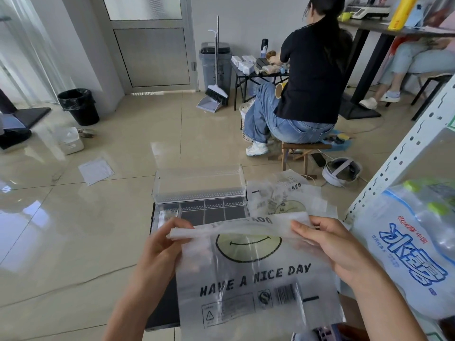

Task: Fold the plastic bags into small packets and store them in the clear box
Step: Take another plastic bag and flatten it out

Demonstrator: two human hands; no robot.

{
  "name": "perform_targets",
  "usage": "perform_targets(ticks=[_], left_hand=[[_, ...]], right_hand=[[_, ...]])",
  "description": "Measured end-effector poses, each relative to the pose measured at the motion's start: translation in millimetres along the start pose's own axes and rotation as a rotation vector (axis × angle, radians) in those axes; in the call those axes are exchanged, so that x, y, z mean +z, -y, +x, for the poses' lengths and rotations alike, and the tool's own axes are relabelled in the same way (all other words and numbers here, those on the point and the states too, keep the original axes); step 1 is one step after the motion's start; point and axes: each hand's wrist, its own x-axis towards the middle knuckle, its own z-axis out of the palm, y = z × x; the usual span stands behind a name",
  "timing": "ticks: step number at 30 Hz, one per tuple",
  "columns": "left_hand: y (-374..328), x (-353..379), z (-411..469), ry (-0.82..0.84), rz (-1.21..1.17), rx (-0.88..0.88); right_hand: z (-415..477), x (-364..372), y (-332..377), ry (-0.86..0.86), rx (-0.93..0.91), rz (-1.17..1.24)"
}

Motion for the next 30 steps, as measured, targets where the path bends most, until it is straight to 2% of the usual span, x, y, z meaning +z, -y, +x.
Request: perform_targets(ticks=[3, 6, 8, 15, 21, 30], left_hand=[[-1.9, 2.4, -1.3, 0.006, -0.086, -0.023], [-9.9, 2.5, -2.1, 0.079, -0.325, -0.124], [-12.0, 2.0, -1.3, 0.076, -0.398, -0.161], [-10.2, 0.3, -5.2, 0.117, -0.12, -0.068], [-4.3, 0.7, -3.5, 0.004, -0.059, -0.039], [-3.7, 3.6, 0.2, -0.005, -0.013, 0.0]], right_hand=[[1.2, 1.1, -1.4, -0.012, -0.023, -0.003], [2.6, 1.0, -2.7, -0.031, -0.053, -0.02], [2.5, 1.0, -2.8, -0.026, -0.06, -0.03], [1.1, 1.0, -1.7, -0.02, -0.058, -0.021], [0.2, 1.9, -0.7, -0.014, -0.066, -0.044], [2.2, 2.1, -3.4, 0.024, -0.073, -0.062]])
